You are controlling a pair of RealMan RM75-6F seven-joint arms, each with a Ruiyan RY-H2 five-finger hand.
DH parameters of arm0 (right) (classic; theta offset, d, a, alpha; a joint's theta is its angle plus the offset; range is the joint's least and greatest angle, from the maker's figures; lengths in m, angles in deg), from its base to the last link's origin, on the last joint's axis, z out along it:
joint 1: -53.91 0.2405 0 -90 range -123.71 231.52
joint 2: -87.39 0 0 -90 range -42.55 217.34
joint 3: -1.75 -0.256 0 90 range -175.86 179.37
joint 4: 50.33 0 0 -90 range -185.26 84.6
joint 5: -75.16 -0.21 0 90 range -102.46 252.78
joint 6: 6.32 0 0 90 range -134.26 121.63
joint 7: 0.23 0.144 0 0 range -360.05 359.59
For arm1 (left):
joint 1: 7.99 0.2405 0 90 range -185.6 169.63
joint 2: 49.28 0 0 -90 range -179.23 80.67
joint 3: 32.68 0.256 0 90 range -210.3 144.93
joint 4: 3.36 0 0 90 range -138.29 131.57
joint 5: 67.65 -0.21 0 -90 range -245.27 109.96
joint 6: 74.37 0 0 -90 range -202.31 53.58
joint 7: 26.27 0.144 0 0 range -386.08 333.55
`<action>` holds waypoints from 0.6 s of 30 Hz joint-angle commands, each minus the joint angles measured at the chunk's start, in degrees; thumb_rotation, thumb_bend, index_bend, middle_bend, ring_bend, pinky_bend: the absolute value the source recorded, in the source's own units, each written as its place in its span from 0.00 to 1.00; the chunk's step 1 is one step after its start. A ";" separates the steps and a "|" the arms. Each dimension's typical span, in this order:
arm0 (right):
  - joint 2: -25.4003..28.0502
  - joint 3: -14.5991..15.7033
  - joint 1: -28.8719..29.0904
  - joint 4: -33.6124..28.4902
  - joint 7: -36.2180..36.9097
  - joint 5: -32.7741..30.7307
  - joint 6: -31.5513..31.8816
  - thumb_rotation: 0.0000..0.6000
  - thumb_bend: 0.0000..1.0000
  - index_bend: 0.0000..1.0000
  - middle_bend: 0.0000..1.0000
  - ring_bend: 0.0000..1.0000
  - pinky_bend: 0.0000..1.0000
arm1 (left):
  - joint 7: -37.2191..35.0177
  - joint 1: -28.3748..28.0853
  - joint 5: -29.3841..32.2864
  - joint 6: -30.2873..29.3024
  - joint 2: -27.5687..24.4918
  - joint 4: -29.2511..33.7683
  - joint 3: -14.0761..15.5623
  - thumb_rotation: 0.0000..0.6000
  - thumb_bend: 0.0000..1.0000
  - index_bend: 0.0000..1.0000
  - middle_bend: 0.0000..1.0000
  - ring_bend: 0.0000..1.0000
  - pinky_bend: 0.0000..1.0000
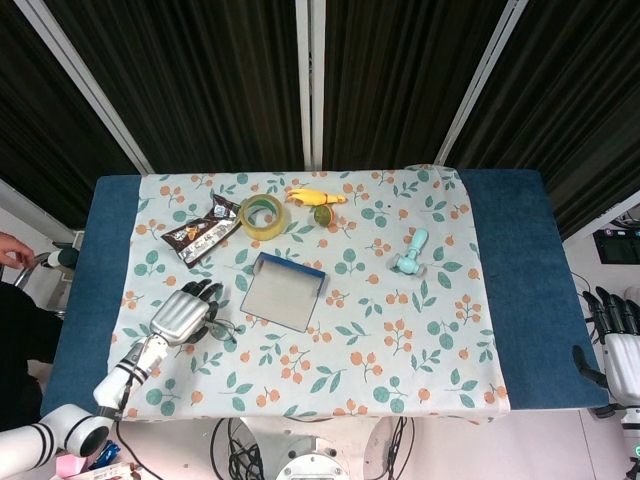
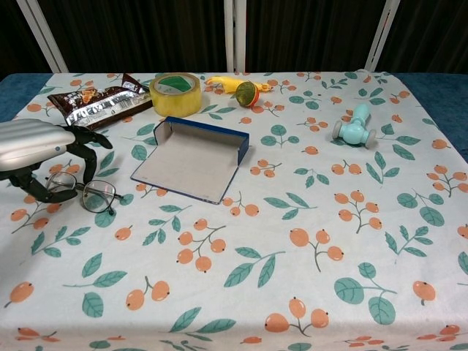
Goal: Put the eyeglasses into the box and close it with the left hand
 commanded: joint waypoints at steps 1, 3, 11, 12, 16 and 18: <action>-0.07 -0.01 0.03 0.07 0.04 -0.09 -0.08 1.00 0.32 0.00 0.00 0.00 0.00 | -0.25 -0.02 -0.12 -0.16 0.16 -0.19 0.07 1.00 0.35 0.50 0.12 0.08 0.19; -0.12 0.02 0.07 0.10 0.03 -0.16 -0.22 1.00 0.32 0.00 0.00 0.00 0.00 | -0.48 -0.05 -0.15 -0.20 0.28 -0.36 0.11 1.00 0.36 0.51 0.12 0.08 0.19; -0.27 0.15 0.12 0.19 -0.19 -0.46 -0.65 1.00 0.32 0.00 0.00 0.00 0.00 | -1.05 -0.15 0.22 0.12 0.80 -1.07 0.32 1.00 0.38 0.55 0.13 0.08 0.19; -0.27 0.13 0.13 0.19 -0.19 -0.49 -0.65 1.00 0.32 0.00 0.00 0.00 0.00 | -1.13 -0.17 0.21 0.15 0.84 -1.13 0.35 1.00 0.38 0.55 0.13 0.08 0.19; -0.25 0.08 0.18 0.16 -0.22 -0.67 -0.78 1.00 0.32 0.00 0.00 0.00 0.00 | -1.64 -0.16 0.15 -0.16 1.00 -1.33 0.30 1.00 0.39 0.59 0.14 0.08 0.19; -0.29 0.10 0.21 0.16 -0.21 -0.65 -0.83 1.00 0.32 0.00 0.00 0.00 0.00 | -1.94 -0.12 0.08 -0.45 1.01 -1.33 0.23 1.00 0.39 0.60 0.14 0.08 0.19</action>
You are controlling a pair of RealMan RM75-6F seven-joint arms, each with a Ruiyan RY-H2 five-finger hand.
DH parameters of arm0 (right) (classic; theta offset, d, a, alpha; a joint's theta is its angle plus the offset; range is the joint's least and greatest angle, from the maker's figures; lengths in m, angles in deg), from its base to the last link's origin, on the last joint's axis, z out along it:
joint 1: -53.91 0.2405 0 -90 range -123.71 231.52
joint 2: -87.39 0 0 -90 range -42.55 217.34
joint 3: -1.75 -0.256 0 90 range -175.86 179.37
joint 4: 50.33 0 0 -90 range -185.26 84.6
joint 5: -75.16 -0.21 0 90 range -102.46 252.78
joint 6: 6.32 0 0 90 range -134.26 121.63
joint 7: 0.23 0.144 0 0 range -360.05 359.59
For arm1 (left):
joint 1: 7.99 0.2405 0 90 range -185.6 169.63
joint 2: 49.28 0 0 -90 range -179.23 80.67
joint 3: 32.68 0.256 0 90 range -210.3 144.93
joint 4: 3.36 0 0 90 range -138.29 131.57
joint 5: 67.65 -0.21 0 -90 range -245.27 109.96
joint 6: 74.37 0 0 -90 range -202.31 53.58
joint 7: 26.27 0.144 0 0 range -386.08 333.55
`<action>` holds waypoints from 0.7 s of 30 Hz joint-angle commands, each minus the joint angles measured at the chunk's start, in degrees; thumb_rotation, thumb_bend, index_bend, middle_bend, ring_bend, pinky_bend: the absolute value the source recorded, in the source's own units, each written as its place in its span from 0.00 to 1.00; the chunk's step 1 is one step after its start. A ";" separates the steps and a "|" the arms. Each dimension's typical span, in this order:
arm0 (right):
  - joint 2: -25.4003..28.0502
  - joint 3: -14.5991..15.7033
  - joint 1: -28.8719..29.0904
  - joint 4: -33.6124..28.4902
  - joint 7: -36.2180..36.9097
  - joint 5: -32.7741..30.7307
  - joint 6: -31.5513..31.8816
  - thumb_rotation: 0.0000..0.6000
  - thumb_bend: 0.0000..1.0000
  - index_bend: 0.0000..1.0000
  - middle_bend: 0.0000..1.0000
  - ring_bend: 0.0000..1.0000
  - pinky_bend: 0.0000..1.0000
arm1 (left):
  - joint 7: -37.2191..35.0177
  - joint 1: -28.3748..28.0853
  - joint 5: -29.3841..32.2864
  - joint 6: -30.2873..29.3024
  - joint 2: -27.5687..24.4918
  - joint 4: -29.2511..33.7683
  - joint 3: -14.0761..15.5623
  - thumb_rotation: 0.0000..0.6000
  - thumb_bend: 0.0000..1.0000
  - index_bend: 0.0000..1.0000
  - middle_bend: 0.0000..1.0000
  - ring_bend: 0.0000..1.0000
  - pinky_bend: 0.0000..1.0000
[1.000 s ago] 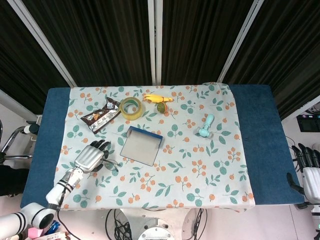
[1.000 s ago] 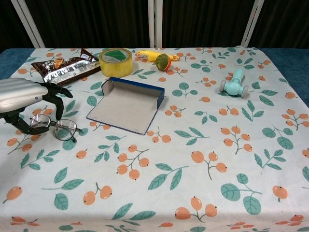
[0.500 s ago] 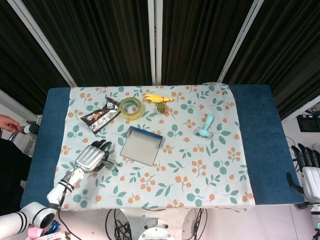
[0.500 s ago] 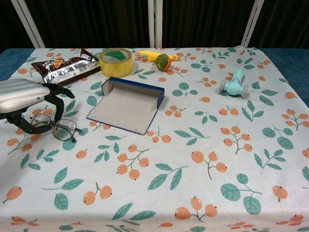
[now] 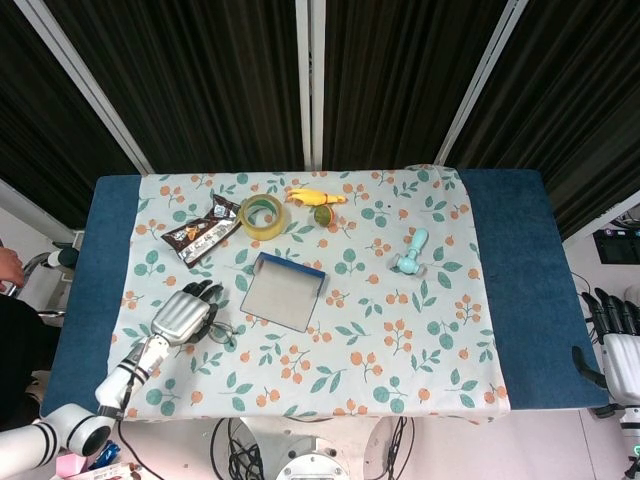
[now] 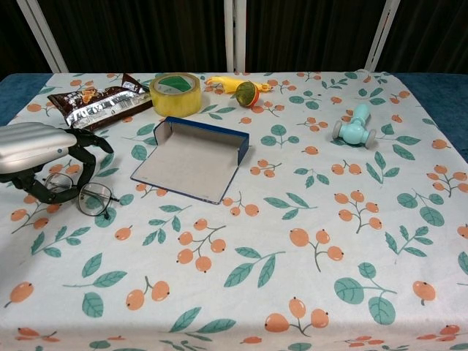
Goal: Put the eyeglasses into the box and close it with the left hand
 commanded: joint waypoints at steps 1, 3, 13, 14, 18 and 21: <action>-0.04 0.04 0.04 0.00 -0.01 0.06 -0.06 1.00 0.32 0.00 0.00 0.00 0.00 | -0.34 0.04 -0.12 -0.39 -0.06 0.07 -0.11 1.00 0.39 0.60 0.14 0.08 0.19; -0.08 0.05 0.06 0.02 0.01 0.09 -0.08 1.00 0.32 0.00 0.00 0.00 0.00 | -0.49 0.06 -0.24 -0.70 -0.22 0.28 -0.19 1.00 0.39 0.61 0.15 0.08 0.19; -0.23 0.09 0.01 0.45 0.70 0.11 -0.05 1.00 0.32 0.00 0.00 0.00 0.00 | -0.71 -0.72 -0.01 -0.66 -1.19 1.70 -1.01 1.00 0.39 0.63 0.17 0.08 0.19; -0.23 0.10 -0.02 0.51 0.79 0.14 0.00 1.00 0.32 0.00 0.00 0.00 0.00 | -0.56 -0.96 -0.02 -0.47 -1.28 1.88 -1.13 1.00 0.39 0.63 0.17 0.08 0.19; -0.20 0.04 -0.16 0.74 1.30 0.21 0.31 1.00 0.32 0.00 0.00 0.00 0.00 | 0.48 -2.56 -0.11 0.60 -1.69 2.98 -2.05 1.00 0.39 0.64 0.17 0.08 0.19; -0.15 -0.06 -0.27 0.90 1.83 0.33 0.66 1.00 0.32 0.00 0.00 0.00 0.00 | 1.56 -4.28 0.42 1.88 -1.71 3.98 -3.36 1.00 0.39 0.64 0.17 0.08 0.19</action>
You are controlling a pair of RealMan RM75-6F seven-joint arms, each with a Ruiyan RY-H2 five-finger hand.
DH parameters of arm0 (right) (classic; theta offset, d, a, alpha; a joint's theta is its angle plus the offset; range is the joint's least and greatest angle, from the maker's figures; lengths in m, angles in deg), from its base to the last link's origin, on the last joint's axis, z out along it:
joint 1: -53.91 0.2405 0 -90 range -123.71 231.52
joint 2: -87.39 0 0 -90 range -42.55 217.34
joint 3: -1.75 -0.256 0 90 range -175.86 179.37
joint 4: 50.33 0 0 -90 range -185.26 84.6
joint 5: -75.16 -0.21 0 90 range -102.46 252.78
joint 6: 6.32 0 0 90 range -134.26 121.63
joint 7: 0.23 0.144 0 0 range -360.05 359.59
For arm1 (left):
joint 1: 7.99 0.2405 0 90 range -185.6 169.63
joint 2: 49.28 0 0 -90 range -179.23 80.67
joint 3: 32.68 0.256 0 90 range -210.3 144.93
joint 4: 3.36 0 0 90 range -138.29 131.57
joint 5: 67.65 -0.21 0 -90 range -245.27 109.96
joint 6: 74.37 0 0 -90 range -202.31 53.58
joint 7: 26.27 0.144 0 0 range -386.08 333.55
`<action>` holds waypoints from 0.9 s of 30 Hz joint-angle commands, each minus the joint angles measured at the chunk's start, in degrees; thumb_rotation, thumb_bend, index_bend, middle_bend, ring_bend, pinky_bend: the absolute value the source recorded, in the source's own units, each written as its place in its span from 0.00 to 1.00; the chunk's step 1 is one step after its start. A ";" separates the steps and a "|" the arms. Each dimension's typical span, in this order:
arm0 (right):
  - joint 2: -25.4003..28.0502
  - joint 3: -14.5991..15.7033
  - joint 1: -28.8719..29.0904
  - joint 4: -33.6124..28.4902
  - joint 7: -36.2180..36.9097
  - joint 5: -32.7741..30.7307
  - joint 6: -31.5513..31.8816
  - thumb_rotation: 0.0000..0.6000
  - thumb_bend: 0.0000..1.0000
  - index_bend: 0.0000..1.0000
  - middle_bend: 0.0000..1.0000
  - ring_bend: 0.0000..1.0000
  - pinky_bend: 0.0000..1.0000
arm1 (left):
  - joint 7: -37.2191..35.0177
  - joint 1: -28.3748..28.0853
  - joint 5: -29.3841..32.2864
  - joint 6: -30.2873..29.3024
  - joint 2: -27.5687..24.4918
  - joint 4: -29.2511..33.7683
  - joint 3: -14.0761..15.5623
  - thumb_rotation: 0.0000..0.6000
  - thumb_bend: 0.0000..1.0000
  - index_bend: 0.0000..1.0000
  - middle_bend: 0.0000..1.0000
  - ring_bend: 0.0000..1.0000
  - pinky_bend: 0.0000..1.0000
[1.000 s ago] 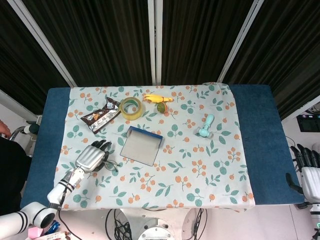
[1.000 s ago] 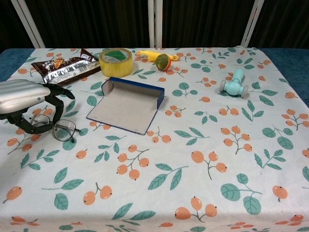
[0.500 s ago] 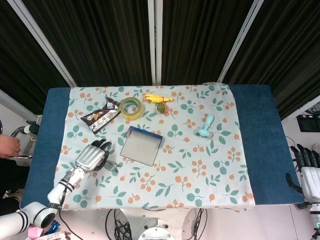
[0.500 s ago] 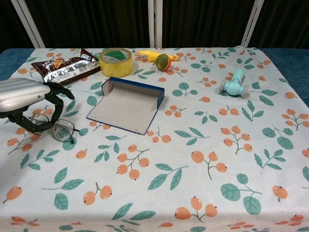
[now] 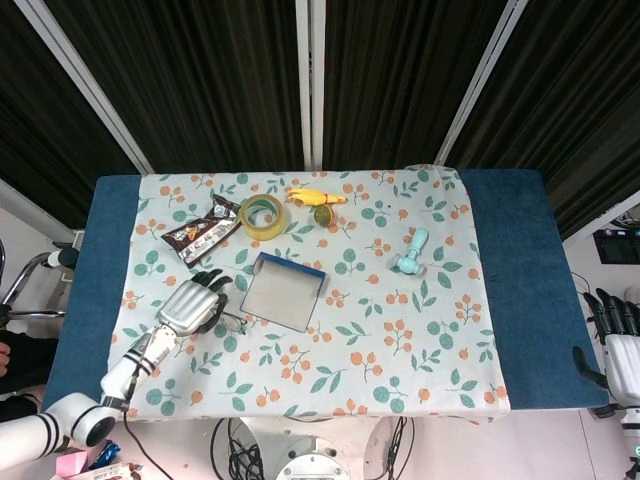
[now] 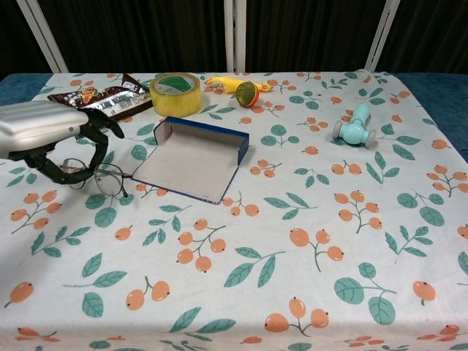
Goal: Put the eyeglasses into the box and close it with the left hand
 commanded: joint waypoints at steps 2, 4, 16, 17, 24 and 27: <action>0.10 -0.13 -0.16 0.15 0.62 0.13 0.44 1.00 0.32 0.00 0.00 0.00 0.00 | 2.14 -2.45 1.33 2.16 0.11 1.35 -1.98 1.00 0.39 0.64 0.17 0.08 0.19; 0.12 -0.17 -0.28 0.33 1.00 0.13 0.64 1.00 0.32 0.00 0.00 0.00 0.00 | 3.50 -3.80 2.49 3.26 0.51 2.06 -3.19 1.00 0.39 0.64 0.17 0.08 0.19; 0.20 -0.23 -1.12 2.16 3.98 0.17 1.58 1.00 0.32 0.00 0.00 0.00 0.00 | 13.30 -9.14 10.63 6.47 6.14 1.98 -6.64 1.00 0.40 0.66 0.17 0.08 0.19; 0.19 -0.21 -1.16 2.28 4.16 0.20 1.60 1.00 0.32 0.00 0.00 0.00 0.00 | 14.06 -9.45 11.39 6.63 6.81 1.47 -6.73 1.00 0.40 0.66 0.17 0.08 0.19; 0.07 -0.18 -1.42 3.23 5.40 0.02 1.49 1.00 0.32 0.00 0.00 0.00 0.00 | 18.19 -11.75 15.59 7.08 11.22 -1.53 -7.37 1.00 0.40 0.66 0.15 0.08 0.19; 0.10 -0.29 -1.43 3.43 5.71 -0.19 1.34 1.00 0.32 0.00 0.00 0.00 0.00 | 19.93 -12.99 16.92 7.26 12.57 -2.67 -7.78 1.00 0.40 0.66 0.14 0.08 0.19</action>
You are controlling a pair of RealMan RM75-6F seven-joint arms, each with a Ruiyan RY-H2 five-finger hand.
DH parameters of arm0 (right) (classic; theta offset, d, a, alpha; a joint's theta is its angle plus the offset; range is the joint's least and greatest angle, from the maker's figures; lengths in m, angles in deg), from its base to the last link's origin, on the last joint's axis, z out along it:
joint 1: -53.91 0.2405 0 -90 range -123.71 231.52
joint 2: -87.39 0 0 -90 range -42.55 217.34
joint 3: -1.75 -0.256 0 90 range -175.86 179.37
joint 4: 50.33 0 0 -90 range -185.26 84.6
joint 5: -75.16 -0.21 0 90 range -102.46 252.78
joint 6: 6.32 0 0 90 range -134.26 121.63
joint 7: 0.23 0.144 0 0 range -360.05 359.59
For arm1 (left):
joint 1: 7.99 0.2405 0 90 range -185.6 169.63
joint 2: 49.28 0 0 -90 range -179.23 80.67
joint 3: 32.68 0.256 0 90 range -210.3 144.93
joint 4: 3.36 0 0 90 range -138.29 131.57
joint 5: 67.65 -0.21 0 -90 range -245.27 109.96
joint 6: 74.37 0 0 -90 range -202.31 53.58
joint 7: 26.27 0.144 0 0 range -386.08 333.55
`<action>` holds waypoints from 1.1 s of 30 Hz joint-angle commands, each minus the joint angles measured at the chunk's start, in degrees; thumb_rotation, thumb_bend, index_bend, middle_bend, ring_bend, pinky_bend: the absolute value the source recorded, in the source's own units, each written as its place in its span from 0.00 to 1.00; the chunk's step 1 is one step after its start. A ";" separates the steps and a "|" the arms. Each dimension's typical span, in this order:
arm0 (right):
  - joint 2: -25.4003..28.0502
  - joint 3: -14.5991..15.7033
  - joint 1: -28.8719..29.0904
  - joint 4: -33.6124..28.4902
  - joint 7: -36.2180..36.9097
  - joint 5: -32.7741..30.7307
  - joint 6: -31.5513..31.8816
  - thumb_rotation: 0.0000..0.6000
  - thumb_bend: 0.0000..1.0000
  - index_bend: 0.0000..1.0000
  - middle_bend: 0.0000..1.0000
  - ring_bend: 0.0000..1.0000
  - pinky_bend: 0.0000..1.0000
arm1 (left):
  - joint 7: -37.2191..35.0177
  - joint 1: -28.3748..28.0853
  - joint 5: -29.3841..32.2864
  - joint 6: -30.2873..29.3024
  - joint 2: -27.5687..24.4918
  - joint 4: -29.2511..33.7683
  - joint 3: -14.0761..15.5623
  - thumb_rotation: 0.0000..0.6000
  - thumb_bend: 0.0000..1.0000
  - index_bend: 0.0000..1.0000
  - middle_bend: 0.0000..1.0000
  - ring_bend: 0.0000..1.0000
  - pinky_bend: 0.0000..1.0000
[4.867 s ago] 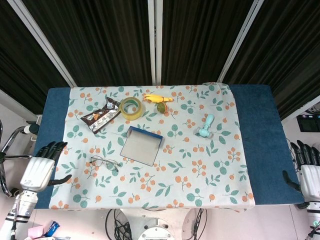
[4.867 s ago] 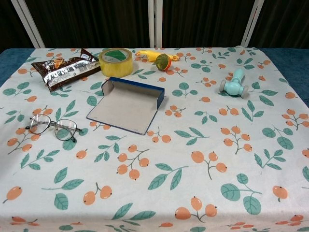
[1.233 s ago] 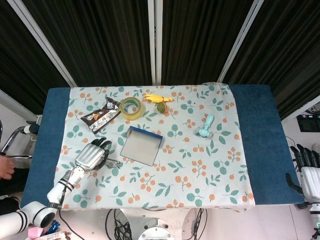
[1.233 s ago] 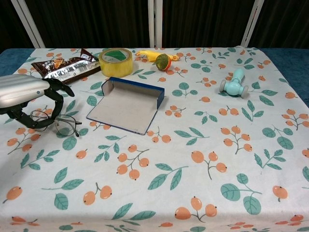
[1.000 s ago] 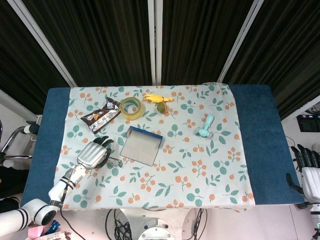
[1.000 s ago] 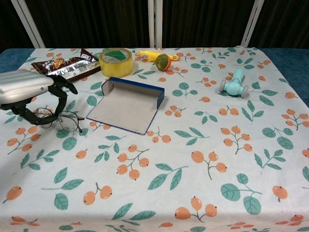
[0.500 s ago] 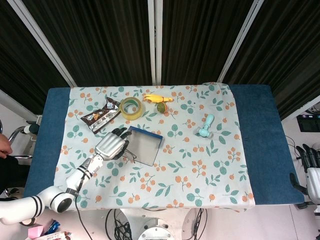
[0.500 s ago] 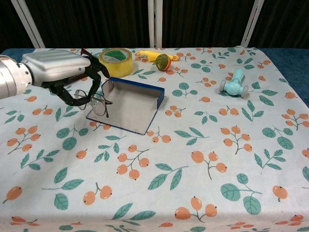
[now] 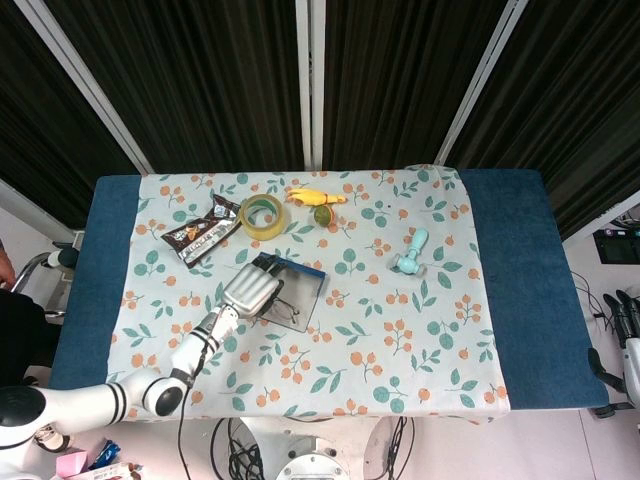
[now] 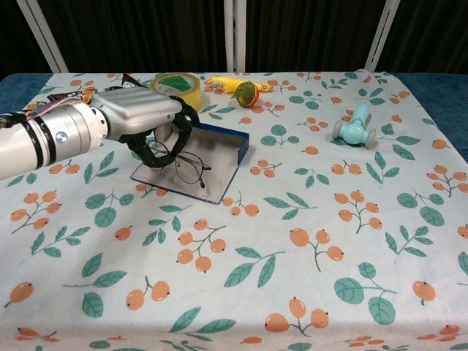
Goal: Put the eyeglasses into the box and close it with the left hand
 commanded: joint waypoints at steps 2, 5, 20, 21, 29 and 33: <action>0.02 -0.12 -0.04 0.19 0.23 -0.10 -0.01 1.00 0.32 0.00 0.00 0.00 0.00 | 2.22 -1.73 1.79 0.23 1.85 -1.85 -0.66 1.00 0.40 0.66 0.13 0.08 0.19; 0.08 -0.16 -0.09 0.28 0.46 -0.12 0.02 1.00 0.32 0.00 0.00 0.00 0.00 | 3.32 -2.87 3.27 0.75 3.01 -3.66 -1.05 1.00 0.40 0.66 0.13 0.08 0.19; 0.13 -0.44 0.01 0.54 1.00 -0.37 -0.43 1.00 0.32 0.00 0.00 0.00 0.00 | 4.48 -5.98 5.63 1.44 6.67 -10.92 -1.01 1.00 0.39 0.67 0.10 0.08 0.19; 0.12 -0.45 0.02 0.51 0.98 -0.37 -0.44 1.00 0.32 0.00 0.00 0.00 0.00 | 4.53 -6.15 5.61 1.57 6.79 -11.28 -0.92 1.00 0.39 0.67 0.10 0.08 0.19; 0.17 -0.55 0.26 0.60 0.85 -0.97 -1.36 1.00 0.32 0.00 0.00 0.00 0.00 | 3.47 -7.49 5.49 2.39 7.83 -13.65 -1.06 1.00 0.39 0.67 0.10 0.08 0.19; 0.09 -0.61 0.50 0.86 0.99 -1.25 -1.99 1.00 0.33 0.00 0.00 0.00 0.00 | 3.14 -8.21 5.09 2.49 8.46 -15.02 -1.15 1.00 0.39 0.67 0.10 0.08 0.19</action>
